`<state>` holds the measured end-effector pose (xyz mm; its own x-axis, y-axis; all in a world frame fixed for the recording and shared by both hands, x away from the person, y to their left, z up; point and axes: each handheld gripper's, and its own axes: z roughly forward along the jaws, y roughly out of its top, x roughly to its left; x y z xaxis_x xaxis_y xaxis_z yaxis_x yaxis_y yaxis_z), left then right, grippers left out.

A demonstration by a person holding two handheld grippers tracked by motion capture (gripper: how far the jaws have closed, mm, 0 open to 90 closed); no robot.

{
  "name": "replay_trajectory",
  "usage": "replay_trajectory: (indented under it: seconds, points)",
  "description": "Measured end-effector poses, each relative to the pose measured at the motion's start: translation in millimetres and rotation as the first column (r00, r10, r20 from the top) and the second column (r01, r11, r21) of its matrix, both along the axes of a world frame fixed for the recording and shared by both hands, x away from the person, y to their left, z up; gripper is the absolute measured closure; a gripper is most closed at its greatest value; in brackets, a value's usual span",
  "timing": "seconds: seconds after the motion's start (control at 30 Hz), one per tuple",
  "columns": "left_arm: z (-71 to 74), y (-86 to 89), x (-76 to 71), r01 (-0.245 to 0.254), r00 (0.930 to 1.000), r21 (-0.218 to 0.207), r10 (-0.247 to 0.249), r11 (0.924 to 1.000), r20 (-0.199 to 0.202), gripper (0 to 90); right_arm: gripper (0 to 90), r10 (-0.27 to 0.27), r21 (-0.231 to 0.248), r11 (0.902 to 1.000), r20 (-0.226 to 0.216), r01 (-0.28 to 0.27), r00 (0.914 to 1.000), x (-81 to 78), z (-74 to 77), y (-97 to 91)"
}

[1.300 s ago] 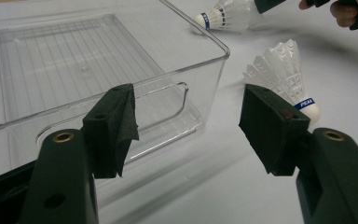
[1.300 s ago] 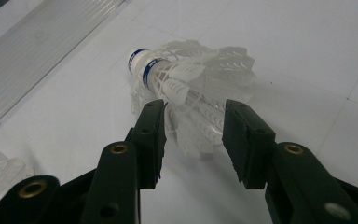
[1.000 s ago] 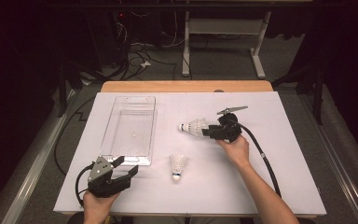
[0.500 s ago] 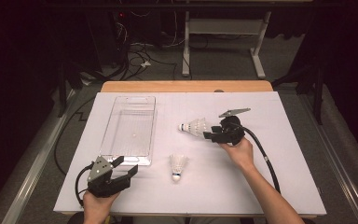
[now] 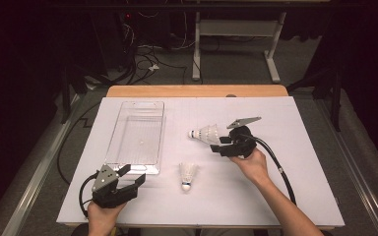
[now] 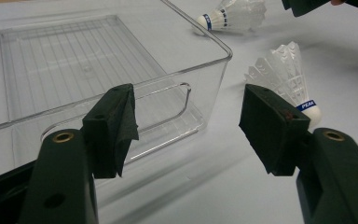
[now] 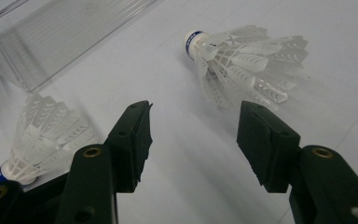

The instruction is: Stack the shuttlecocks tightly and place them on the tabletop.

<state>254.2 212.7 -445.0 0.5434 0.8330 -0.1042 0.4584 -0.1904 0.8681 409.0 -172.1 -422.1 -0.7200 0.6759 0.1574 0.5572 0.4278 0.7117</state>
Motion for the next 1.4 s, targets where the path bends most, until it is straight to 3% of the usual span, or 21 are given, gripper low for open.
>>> replay_trajectory:
  seconds: [0.57,0.77,1.4]
  points:
    - [0.0,0.0,0.3,-0.003,1.0000,-0.001,0.003,1.0000,0.001,36.8,45.8,0.084,-0.016,0.9964,-0.009,-0.084,0.9964,-19.1,0.6,13.6]
    - [0.1,0.0,0.1,-0.005,1.0000,-0.001,0.005,1.0000,0.002,36.8,46.0,0.132,-0.016,0.9912,0.004,-0.132,0.9913,-25.1,3.6,21.2]
    - [0.2,-0.2,-0.3,-0.001,1.0000,0.001,0.001,1.0000,0.003,36.8,46.8,0.226,-0.025,0.9737,-0.037,-0.227,0.9735,-34.9,1.5,50.6]
